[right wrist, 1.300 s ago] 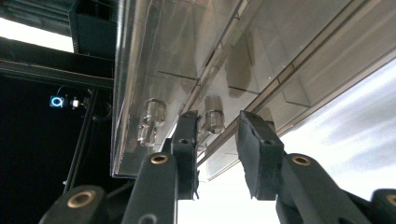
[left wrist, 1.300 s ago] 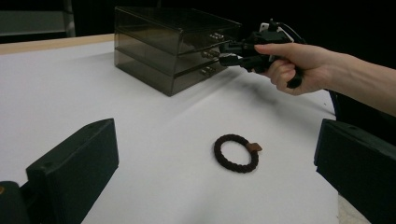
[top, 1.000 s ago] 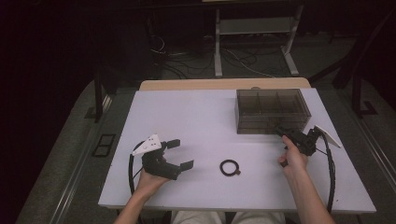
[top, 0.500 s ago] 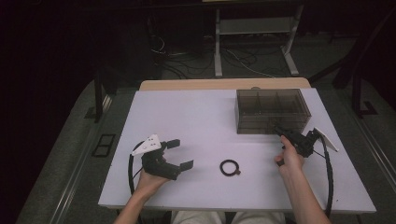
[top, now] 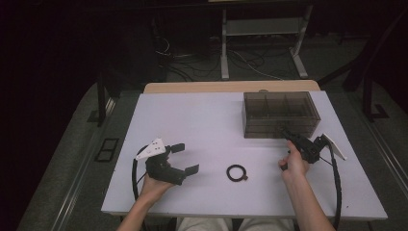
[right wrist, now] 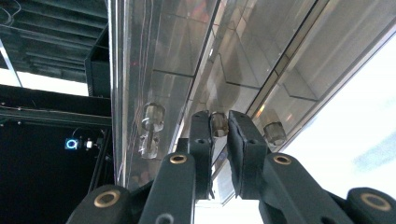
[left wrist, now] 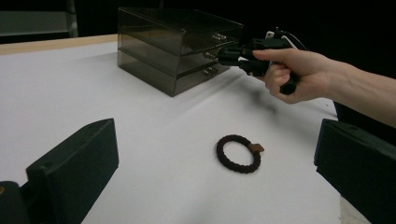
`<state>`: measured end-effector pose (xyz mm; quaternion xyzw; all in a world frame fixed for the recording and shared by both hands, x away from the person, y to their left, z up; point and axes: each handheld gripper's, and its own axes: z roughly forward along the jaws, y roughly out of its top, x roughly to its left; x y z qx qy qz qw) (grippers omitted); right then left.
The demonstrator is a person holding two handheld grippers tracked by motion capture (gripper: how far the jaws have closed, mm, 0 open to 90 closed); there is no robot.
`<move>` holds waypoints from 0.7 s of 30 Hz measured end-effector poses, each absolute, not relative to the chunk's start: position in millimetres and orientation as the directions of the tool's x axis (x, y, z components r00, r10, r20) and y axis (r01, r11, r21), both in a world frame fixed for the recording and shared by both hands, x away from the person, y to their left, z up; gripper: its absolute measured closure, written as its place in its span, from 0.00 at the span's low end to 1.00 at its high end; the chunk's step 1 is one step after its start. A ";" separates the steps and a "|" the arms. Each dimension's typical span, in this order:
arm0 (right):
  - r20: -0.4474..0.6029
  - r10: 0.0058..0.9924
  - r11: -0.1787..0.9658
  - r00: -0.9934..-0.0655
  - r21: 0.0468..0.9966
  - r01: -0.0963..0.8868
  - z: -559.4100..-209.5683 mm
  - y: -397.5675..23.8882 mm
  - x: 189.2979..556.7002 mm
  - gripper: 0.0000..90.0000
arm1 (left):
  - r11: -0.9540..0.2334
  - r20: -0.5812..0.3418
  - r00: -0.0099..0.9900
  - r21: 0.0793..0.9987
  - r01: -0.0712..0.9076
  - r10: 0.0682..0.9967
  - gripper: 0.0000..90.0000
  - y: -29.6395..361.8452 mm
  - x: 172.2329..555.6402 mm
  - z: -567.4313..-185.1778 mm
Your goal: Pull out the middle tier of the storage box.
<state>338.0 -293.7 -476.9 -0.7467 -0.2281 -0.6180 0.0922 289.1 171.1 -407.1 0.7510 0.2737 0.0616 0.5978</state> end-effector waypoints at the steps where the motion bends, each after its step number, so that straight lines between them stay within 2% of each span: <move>1: 0.966 0.225 -0.880 0.131 0.144 0.453 -477.2 -293.5 337.9 0.87 | -0.133 -0.236 0.842 0.932 0.338 0.485 0.00 171.2 289.2 -407.1; 21: 0.960 0.246 -0.887 0.133 0.167 0.431 -476.5 -289.8 336.5 0.89 | -0.131 -0.237 0.845 0.933 0.335 0.479 0.00 171.2 289.7 -407.2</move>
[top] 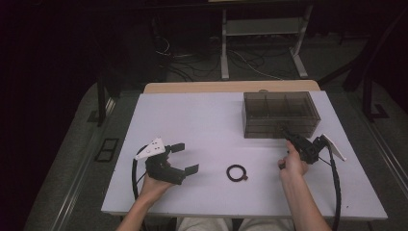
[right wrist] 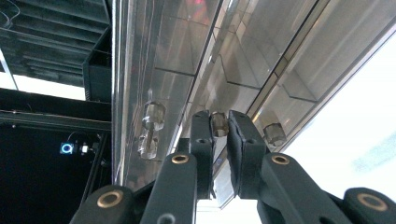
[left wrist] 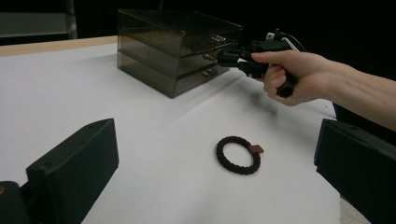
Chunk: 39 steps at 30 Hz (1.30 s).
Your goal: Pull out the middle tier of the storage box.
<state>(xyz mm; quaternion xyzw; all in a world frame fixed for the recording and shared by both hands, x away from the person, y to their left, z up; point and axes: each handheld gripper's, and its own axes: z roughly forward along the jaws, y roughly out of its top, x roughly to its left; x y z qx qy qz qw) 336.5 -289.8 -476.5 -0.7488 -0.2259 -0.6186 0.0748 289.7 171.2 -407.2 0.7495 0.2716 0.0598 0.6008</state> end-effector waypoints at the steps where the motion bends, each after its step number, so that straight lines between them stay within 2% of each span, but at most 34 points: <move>1: 0.960 0.247 -0.886 0.132 0.169 0.431 -476.6 -289.9 336.5 0.89 | -0.131 -0.237 0.846 0.933 0.335 0.479 0.00 171.3 289.8 -407.2; 39: 0.953 0.272 -0.876 0.129 0.190 0.443 -473.6 -289.0 315.9 0.89 | -0.136 -0.230 0.849 0.935 0.329 0.476 0.00 170.0 290.2 -407.8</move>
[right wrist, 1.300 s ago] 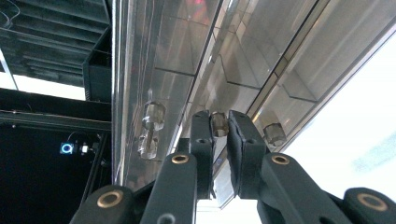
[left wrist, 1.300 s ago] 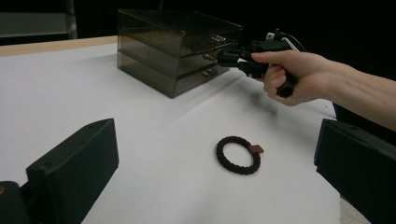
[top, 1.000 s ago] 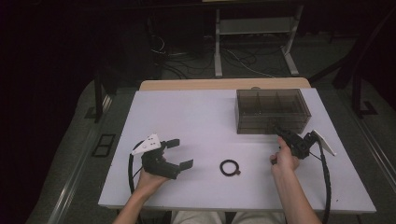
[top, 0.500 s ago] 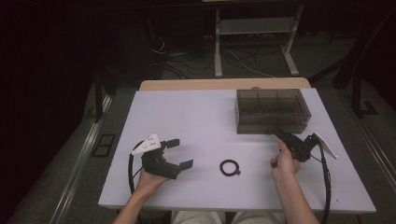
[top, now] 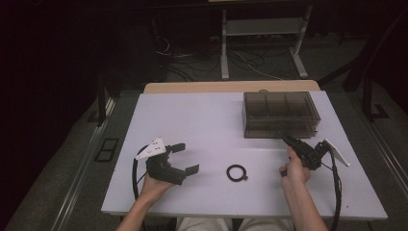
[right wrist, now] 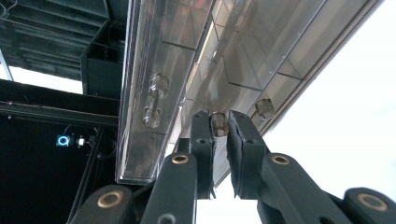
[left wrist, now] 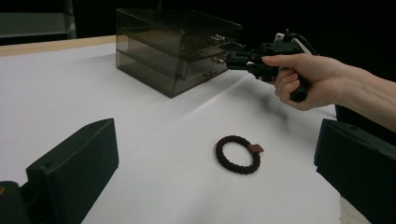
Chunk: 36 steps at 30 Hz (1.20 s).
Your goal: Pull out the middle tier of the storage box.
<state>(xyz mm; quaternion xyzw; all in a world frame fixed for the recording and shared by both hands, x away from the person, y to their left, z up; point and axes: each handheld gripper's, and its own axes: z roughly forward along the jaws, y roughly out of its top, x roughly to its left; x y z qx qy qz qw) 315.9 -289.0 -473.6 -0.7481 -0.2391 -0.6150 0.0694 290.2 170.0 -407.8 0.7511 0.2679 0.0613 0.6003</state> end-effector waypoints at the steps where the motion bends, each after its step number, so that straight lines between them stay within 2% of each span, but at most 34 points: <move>1: 0.954 0.271 -0.876 0.130 0.188 0.444 -473.6 -289.1 315.4 0.89 | -0.136 -0.230 0.848 0.934 0.330 0.477 0.00 169.9 290.2 -407.9; 31: 0.957 0.259 -0.877 0.128 0.178 0.447 -475.2 -288.6 303.3 0.88 | -0.144 -0.227 0.846 0.932 0.332 0.482 0.00 170.0 290.7 -408.4; 34: 0.957 0.258 -0.874 0.129 0.174 0.453 -475.3 -289.4 303.4 0.87 | -0.145 -0.228 0.847 0.932 0.333 0.481 0.00 169.8 290.8 -408.5; 36: 0.958 0.260 -0.872 0.118 0.181 0.455 -475.5 -289.8 303.7 0.83 | -0.145 -0.228 0.847 0.932 0.333 0.481 0.00 169.4 290.7 -408.5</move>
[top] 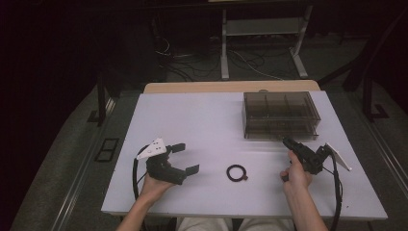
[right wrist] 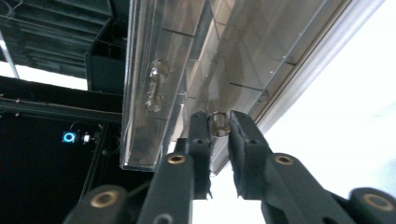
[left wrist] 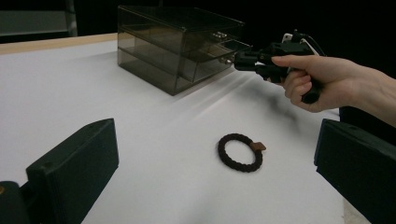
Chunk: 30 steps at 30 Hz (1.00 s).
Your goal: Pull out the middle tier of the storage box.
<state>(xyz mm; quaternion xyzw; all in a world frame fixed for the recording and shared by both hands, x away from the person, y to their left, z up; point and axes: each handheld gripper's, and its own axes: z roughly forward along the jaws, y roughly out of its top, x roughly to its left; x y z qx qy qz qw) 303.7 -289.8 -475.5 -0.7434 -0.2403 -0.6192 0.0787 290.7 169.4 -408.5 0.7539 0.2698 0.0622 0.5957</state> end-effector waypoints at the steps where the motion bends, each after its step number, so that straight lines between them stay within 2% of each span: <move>1: 0.957 0.267 -0.871 0.113 0.189 0.454 -475.2 -289.8 303.2 0.80 | -0.144 -0.229 0.846 0.932 0.333 0.482 0.00 169.4 290.5 -408.5; 16: 0.945 0.318 -0.830 0.081 0.236 0.505 -466.0 -292.3 296.7 0.70 | -0.144 -0.227 0.846 0.932 0.332 0.482 0.00 169.6 290.6 -408.3; 22: 0.923 0.381 -0.782 0.048 0.294 0.550 -454.4 -294.3 294.1 0.67 | -0.145 -0.225 0.847 0.932 0.331 0.482 0.00 169.6 290.3 -408.0; 30: 0.849 0.527 -0.649 -0.039 0.432 0.626 -435.8 -299.1 293.8 0.60 | -0.143 -0.225 0.846 0.933 0.330 0.484 0.00 170.1 290.4 -407.7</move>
